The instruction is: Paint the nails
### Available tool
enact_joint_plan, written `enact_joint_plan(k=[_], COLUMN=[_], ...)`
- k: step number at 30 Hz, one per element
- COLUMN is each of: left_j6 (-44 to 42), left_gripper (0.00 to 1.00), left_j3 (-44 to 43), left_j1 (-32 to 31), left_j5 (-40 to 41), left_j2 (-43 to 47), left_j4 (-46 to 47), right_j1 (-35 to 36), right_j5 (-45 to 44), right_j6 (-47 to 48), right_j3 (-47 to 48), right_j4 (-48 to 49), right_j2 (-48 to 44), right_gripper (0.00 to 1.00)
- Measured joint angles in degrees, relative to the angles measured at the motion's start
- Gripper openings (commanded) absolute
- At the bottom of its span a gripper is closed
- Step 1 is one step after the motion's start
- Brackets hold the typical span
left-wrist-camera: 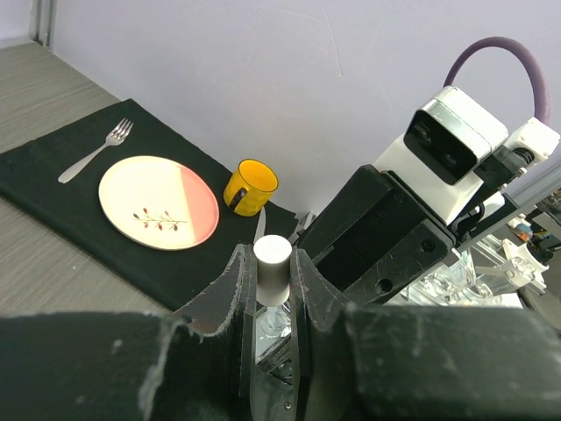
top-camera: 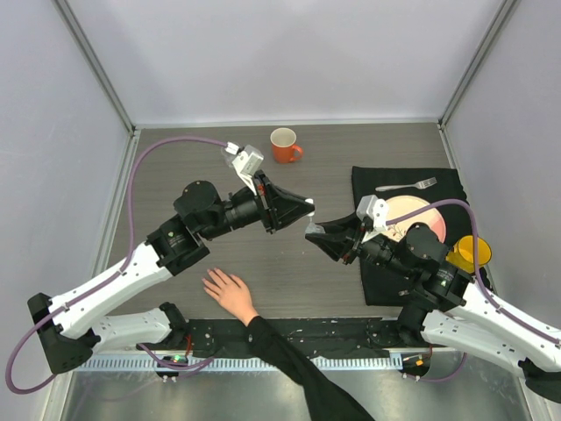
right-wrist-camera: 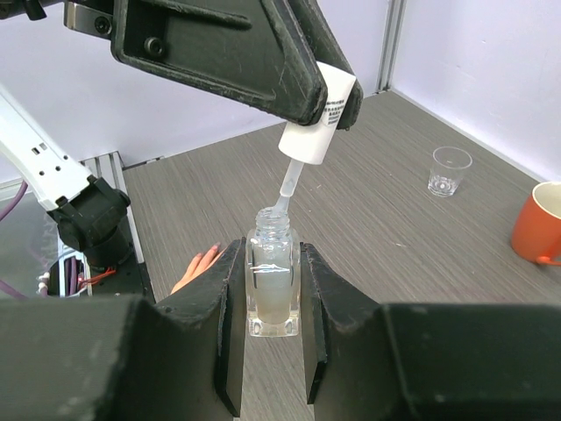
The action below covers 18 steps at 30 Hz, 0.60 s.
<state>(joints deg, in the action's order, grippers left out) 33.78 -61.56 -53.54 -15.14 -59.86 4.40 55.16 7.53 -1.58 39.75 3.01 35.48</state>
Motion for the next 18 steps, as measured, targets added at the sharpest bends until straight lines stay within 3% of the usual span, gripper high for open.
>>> enact_joint_plan(k=[18], left_j6=[0.0], left_gripper=[0.0], left_j3=[0.2], left_j1=[-1.09], left_j5=[0.22], left_j2=[-0.42], left_j4=[0.26], right_j1=[0.02], right_j5=[-0.52], right_j6=[0.0], right_j3=[-0.22], right_j4=[0.0], right_j2=[-1.11], right_gripper=[0.01])
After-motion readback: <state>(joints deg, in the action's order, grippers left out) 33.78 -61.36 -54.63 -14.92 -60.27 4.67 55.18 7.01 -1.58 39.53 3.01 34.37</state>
